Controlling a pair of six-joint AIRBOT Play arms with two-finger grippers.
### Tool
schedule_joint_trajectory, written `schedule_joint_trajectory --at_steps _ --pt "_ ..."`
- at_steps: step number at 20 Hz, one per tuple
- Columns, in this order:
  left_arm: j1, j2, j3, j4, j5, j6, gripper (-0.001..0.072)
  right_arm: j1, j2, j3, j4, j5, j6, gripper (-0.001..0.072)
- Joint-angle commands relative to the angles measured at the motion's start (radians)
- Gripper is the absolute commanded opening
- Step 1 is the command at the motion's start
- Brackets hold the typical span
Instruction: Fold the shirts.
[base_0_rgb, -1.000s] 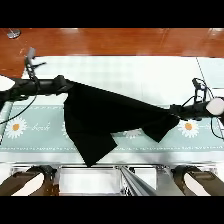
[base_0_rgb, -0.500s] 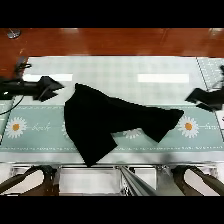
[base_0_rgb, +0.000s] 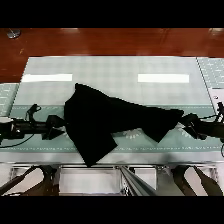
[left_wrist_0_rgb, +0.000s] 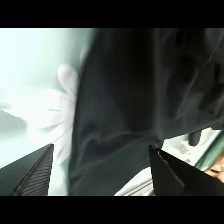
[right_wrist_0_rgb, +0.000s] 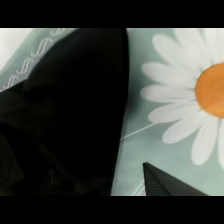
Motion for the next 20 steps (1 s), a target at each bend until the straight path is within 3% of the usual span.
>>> schedule_joint_trajectory --at_steps 1,3,5,6,7,13,16,20 --pt "-0.091 -0.007 -0.103 -0.101 0.109 0.041 0.0704 -0.011 0.014 -0.061 0.063 0.014 -0.054 0.0629" --pt "-0.169 -0.016 -0.102 -0.155 0.143 0.053 0.0704 -0.011 0.014 -0.061 0.063 0.017 -0.054 0.0629" --pt "-0.243 -0.016 -0.101 -0.288 0.163 0.130 0.0689 -0.011 0.014 -0.061 0.063 0.017 -0.053 0.0628" --pt "-0.272 -0.016 -0.101 -0.335 0.173 0.163 0.0436 -0.011 0.014 -0.061 0.063 0.016 -0.053 0.0628" --pt "-0.294 -0.016 -0.099 -0.367 0.174 0.218 0.0048 -0.011 0.014 -0.061 0.063 0.016 -0.053 0.0628" --pt "-0.305 -0.016 -0.085 -0.412 0.173 0.251 0.0028 -0.008 0.003 -0.058 0.166 -0.036 -0.083 0.0628" --pt "-0.305 -0.016 -0.085 -0.412 0.173 0.251 0.0028 0.006 -0.087 -0.041 0.231 -0.047 -0.137 0.0628" --pt "-0.305 -0.016 -0.085 -0.412 0.172 0.251 0.0028 0.176 -0.256 0.012 0.272 -0.132 -0.147 0.0617"
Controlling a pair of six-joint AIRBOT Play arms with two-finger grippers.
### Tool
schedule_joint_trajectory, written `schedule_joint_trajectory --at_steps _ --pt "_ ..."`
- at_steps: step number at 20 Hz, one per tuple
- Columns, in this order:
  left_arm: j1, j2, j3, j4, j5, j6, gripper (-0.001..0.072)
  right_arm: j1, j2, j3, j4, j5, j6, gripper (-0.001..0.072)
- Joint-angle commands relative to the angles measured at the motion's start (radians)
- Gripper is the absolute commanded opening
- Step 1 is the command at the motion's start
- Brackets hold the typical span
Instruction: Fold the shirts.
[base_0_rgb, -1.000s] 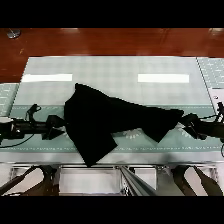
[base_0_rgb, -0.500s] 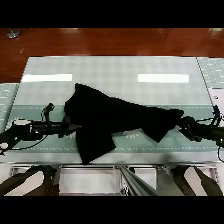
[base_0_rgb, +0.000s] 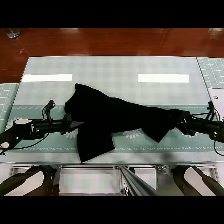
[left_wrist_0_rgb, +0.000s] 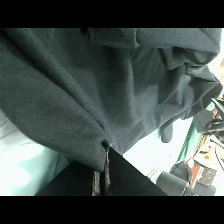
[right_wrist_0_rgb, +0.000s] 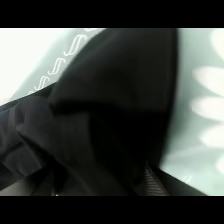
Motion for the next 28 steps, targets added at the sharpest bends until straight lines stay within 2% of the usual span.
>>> schedule_joint_trajectory --at_steps 1,2,3,6,8,11,14,16,17,18,19,24,28 --pt "-0.002 0.000 0.001 -0.006 -0.001 0.003 0.0028 0.140 -0.141 0.063 0.082 -0.057 -0.024 0.0487" --pt "-0.001 0.000 0.003 -0.006 -0.001 0.003 0.0028 0.185 -0.172 0.103 0.098 -0.043 -0.039 0.0169" --pt "0.007 0.000 0.019 -0.005 -0.006 0.005 0.0028 0.222 -0.186 0.149 0.099 -0.027 -0.052 0.0036" --pt "0.118 0.006 0.204 -0.042 -0.145 0.006 0.0027 0.279 -0.187 0.363 0.075 0.043 -0.016 0.0035" --pt "0.195 0.031 0.418 -0.168 -0.238 -0.013 0.0026 0.289 -0.187 0.571 0.053 0.103 0.043 0.0035" --pt "0.247 0.085 0.795 -0.299 -0.213 -0.066 0.0026 0.288 -0.185 0.943 0.054 0.198 0.090 0.0034" --pt "0.269 0.107 1.224 -0.285 -0.200 -0.105 0.0026 0.288 -0.130 1.248 0.010 0.232 0.124 0.0034" --pt "0.285 0.113 1.474 -0.193 -0.192 -0.176 0.0026 0.288 -0.046 1.371 -0.046 0.242 0.142 0.0034" --pt "0.295 0.120 1.577 -0.109 -0.193 -0.266 0.0026 0.288 0.013 1.399 -0.068 0.248 0.160 0.0034" --pt "0.305 0.132 1.674 0.007 -0.200 -0.393 0.0025 0.288 0.073 1.410 -0.090 0.260 0.180 0.0034" --pt "0.314 0.151 1.748 0.108 -0.217 -0.426 0.0026 0.288 0.140 1.409 -0.110 0.282 0.183 0.0035" --pt "0.315 0.365 1.798 0.499 -0.254 -0.451 0.0026 0.288 0.396 1.409 -0.287 0.336 0.232 0.0035" --pt "0.178 0.464 1.793 0.706 -0.247 -0.486 0.0026 0.288 0.484 1.409 -0.405 0.388 0.263 0.0035"
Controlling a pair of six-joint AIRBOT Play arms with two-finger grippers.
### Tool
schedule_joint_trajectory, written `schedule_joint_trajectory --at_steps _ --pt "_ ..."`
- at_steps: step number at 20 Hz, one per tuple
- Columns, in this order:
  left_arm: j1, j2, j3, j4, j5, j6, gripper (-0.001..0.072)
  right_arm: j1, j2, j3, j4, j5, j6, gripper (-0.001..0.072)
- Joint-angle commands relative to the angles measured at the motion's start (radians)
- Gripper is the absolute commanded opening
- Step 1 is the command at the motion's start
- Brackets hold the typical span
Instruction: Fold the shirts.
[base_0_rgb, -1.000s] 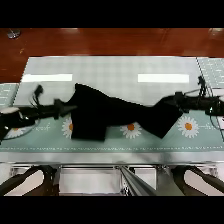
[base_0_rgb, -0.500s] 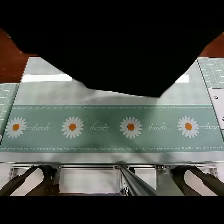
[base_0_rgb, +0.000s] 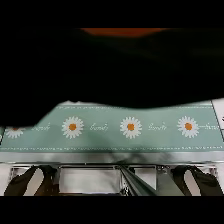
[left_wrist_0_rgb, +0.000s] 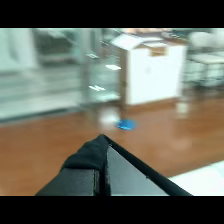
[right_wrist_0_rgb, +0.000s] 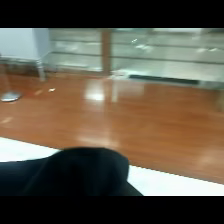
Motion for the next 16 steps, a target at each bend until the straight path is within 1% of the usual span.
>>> schedule_joint_trajectory --at_steps 1,3,5,8,10,12,14,16 --pt "-0.121 0.076 0.015 0.260 -0.010 -0.041 0.0026 0.001 0.076 0.006 -0.147 0.061 0.042 0.0034" --pt "-0.215 0.076 0.000 0.392 -0.054 -0.083 0.0026 0.001 0.075 -0.005 -0.220 0.094 0.055 0.0035" --pt "-0.283 0.075 -0.093 0.483 -0.080 -0.102 0.0026 0.000 0.075 -0.038 -0.251 0.107 0.071 0.0035" --pt "-0.304 0.047 -0.328 0.479 -0.071 -0.102 0.0026 0.000 0.069 -0.170 -0.230 0.092 0.072 0.0035" --pt "-0.304 -0.004 -0.484 0.469 -0.005 -0.101 0.0026 0.000 0.038 -0.286 -0.218 0.046 0.071 0.0035" --pt "-0.304 -0.067 -0.601 0.441 0.109 -0.102 0.0027 0.001 -0.027 -0.394 -0.184 -0.015 0.048 0.0035" --pt "-0.307 -0.158 -0.692 0.383 0.233 -0.101 0.0027 0.001 -0.135 -0.475 -0.119 -0.092 0.008 0.0035" --pt "-0.326 -0.261 -0.730 0.347 0.330 -0.101 0.0027 0.002 -0.285 -0.509 -0.031 -0.172 -0.042 0.0035"
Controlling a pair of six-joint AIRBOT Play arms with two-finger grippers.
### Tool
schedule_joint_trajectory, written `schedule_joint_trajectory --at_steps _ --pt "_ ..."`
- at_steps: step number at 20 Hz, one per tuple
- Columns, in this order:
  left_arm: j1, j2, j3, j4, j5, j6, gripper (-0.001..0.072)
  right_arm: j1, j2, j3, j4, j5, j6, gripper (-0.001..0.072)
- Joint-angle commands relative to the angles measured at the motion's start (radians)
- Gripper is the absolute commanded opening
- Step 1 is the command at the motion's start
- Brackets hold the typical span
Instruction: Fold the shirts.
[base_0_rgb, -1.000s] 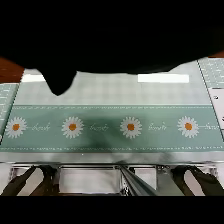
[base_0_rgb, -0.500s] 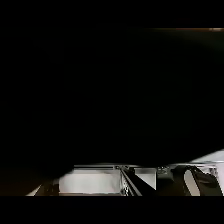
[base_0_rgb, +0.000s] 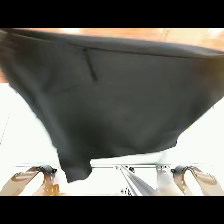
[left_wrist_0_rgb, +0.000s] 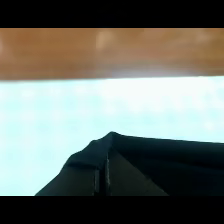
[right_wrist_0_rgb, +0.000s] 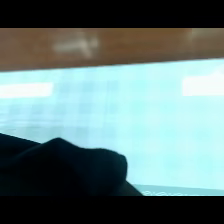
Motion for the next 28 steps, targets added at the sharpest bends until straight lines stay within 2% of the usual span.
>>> schedule_joint_trajectory --at_steps 1,4,6,9,10,11,12,14,17,19,20,22,25,28 --pt "-0.033 -0.180 -0.104 -0.055 0.209 0.008 0.0027 0.002 -0.246 -0.085 0.150 -0.157 -0.083 0.0035" --pt "-0.071 -0.358 -0.104 -0.118 0.312 0.010 0.0027 0.002 -0.512 -0.071 0.272 -0.322 -0.135 0.0035" --pt "-0.080 -0.447 -0.104 -0.191 0.392 0.010 0.0027 0.002 -0.696 -0.003 0.406 -0.332 -0.225 0.0035" --pt "-0.079 -0.537 -0.104 -0.311 0.446 0.010 0.0032 0.001 -0.913 0.129 0.555 -0.324 -0.203 0.0035" --pt "-0.079 -0.560 -0.104 -0.340 0.444 0.009 0.0101 0.001 -0.966 0.167 0.586 -0.304 -0.179 0.0064" --pt "-0.080 -0.574 -0.104 -0.344 0.428 0.010 0.0449 0.001 -1.009 0.194 0.602 -0.268 -0.177 0.0448" --pt "-0.082 -0.585 -0.104 -0.341 0.396 0.012 0.0707 0.001 -1.032 0.203 0.612 -0.226 -0.186 0.0638" --pt "-0.061 -0.587 -0.103 -0.280 0.269 0.029 0.0706 -0.019 -1.042 0.203 0.590 -0.140 -0.185 0.0638" --pt "0.061 -0.585 -0.078 -0.174 -0.069 0.037 0.0705 -0.130 -1.017 0.203 0.562 0.098 -0.166 0.0635" --pt "0.180 -0.583 -0.095 -0.139 -0.281 0.038 0.0704 -0.201 -0.958 0.188 0.387 0.238 -0.166 0.0633" --pt "0.241 -0.571 -0.133 -0.132 -0.341 0.039 0.0704 -0.224 -0.904 0.146 0.273 0.238 -0.161 0.0632" --pt "0.340 -0.507 -0.286 -0.133 -0.336 0.042 0.0704 -0.271 -0.748 -0.048 0.141 0.105 -0.164 0.0631" --pt "0.459 -0.401 -0.589 -0.192 -0.212 0.089 0.0704 -0.328 -0.475 -0.491 0.238 -0.163 -0.192 0.0630" --pt "0.545 -0.386 -0.808 -0.499 -0.122 0.338 0.0703 -0.337 -0.263 -0.819 0.410 -0.251 -0.251 0.0619"
